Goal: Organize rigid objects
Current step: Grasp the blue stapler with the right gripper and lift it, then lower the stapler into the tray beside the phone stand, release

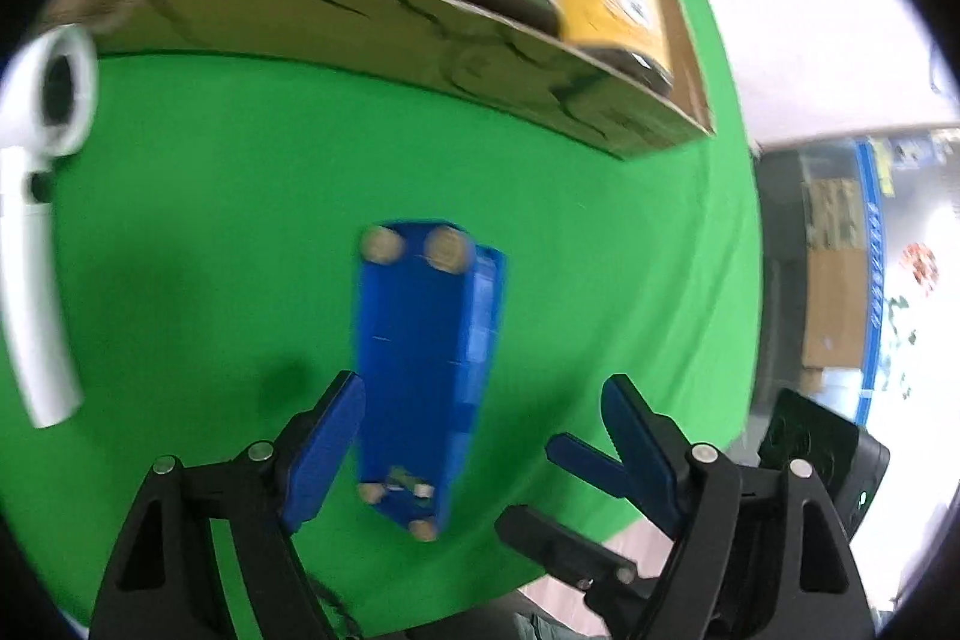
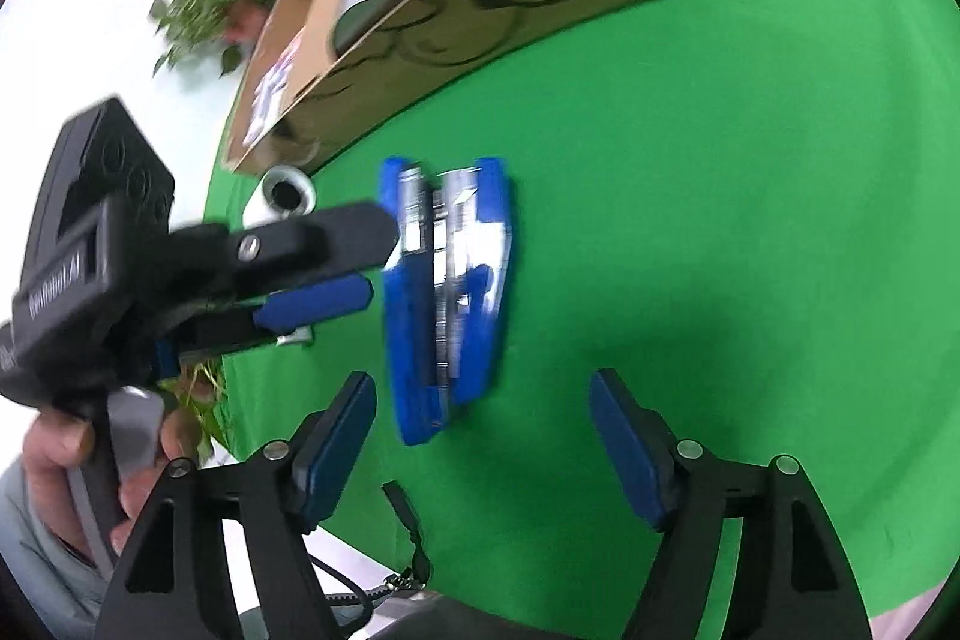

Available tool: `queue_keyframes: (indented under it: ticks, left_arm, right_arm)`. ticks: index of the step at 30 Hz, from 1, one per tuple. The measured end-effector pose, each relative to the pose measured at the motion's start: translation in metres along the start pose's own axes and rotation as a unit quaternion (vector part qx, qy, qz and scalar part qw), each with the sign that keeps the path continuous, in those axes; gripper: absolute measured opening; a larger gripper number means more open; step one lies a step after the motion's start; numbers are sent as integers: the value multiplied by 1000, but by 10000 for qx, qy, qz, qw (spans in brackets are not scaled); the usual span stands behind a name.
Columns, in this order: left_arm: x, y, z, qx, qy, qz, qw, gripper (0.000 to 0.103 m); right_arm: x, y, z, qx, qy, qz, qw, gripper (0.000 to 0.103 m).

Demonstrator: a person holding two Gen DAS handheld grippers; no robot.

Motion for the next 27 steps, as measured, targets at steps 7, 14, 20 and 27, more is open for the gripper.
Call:
queue_keyframes:
  ticks: [7, 14, 20, 27]
  left_arm:
    - [0, -54, -35, 715, 184, -218, 9970, 80]
    - [0, -66, -20, 417, -104, -355, 9984, 80]
    - [2, -61, 8, -239, -592, -393, 9972, 80]
    - [5, -56, 23, -447, -927, -162, 9946, 72]
  right_arm:
    - [9, -34, 50, -172, -318, -348, 9987, 66]
    - [14, -43, 73, -251, -599, -389, 9971, 41]
    - [16, -48, 79, 98, -844, 86, 9963, 39]
    - [27, -72, 84, 475, -1056, 345, 9927, 39]
Point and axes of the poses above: each gripper's, at about its wrist camera, not at the fingertips, and z roughly the way its jaws point, y to its right, x to its top, the point moved 8 cm from there along z, roughly the way its jaws point
